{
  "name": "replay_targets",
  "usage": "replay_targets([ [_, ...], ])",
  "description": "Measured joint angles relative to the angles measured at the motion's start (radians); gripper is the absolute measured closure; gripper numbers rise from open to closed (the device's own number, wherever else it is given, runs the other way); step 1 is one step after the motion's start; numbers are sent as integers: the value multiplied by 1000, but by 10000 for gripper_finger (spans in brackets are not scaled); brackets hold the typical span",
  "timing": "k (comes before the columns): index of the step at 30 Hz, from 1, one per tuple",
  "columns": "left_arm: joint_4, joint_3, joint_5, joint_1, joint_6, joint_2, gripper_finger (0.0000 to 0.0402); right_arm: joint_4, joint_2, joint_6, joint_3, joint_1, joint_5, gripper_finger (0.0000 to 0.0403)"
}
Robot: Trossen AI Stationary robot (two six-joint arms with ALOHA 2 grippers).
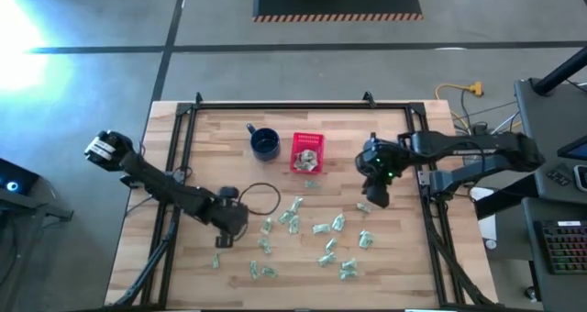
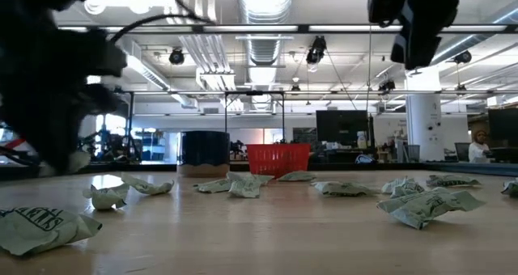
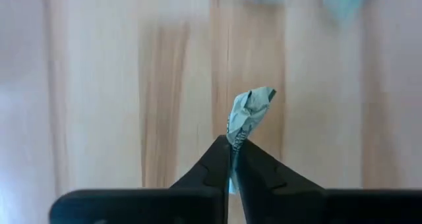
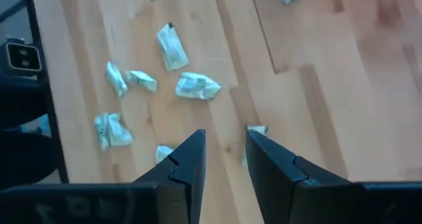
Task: Pick and place Stevia / Truvia into bins
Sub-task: Put the stevia packet into the basket
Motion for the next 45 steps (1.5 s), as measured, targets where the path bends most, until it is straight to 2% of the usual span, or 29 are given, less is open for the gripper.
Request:
replay_targets([
  [9, 222, 98, -129, 173, 177, -9, 400, -16, -49, 131, -92, 124, 2, 308],
  [13, 368, 138, -140, 263, 285, -9, 400, -4, -43, 154, -150, 185, 3, 303],
  [17, 537, 161, -140, 358, 358, 0, 400, 61, -39, 205, -220, 222, 112, 297],
  [21, 617, 199, -140, 455, 364, 27, 400, 151, -40, 249, -279, 236, 210, 285],
  [28, 614, 306, -105, 578, 362, 156, 401, 338, -39, 285, -379, 237, 233, 261],
  [35, 573, 424, -61, 622, 411, 331, 395, 383, -39, 352, -458, 236, 284, 246],
  [40, 483, 486, -47, 645, 414, 406, 362, 412, -39, 388, -498, 236, 284, 239],
  [45, 447, 509, -37, 648, 415, 417, 317, 475, -39, 379, -512, 236, 284, 238],
])
